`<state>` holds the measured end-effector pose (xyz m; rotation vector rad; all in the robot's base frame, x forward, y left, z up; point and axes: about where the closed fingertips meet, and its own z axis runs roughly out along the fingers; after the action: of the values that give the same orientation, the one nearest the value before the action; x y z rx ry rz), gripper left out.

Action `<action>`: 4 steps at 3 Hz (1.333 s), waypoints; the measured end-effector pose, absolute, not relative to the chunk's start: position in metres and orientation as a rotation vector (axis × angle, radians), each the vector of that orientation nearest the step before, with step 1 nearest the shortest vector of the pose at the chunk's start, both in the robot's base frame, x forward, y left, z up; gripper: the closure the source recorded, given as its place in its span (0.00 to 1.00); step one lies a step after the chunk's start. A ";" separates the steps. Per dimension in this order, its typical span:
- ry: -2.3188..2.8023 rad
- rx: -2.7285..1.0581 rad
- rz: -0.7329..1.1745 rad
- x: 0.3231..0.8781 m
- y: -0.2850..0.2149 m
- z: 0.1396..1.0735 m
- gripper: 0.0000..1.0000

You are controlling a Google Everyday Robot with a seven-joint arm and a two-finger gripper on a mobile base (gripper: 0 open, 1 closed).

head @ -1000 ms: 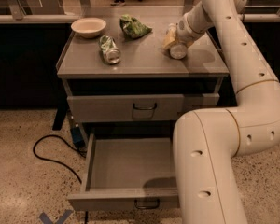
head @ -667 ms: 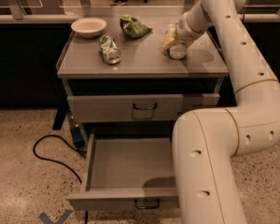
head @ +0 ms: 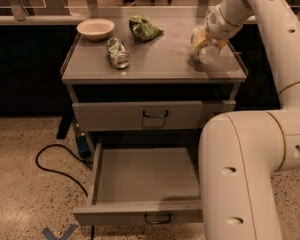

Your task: Place blue plastic bottle into middle drawer

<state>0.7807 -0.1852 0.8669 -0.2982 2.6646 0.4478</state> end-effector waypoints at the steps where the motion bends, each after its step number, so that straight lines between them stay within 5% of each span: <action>1: 2.664 -0.298 0.448 0.781 -0.185 0.867 1.00; 3: 2.538 -0.412 0.381 0.765 -0.177 0.948 1.00; 4: 2.515 -0.441 0.314 0.703 -0.171 1.041 1.00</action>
Offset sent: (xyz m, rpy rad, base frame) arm -0.0118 0.0126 0.0496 -0.0476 -0.1664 0.0604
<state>0.7026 -0.1710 1.0407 -0.4407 2.5147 0.3141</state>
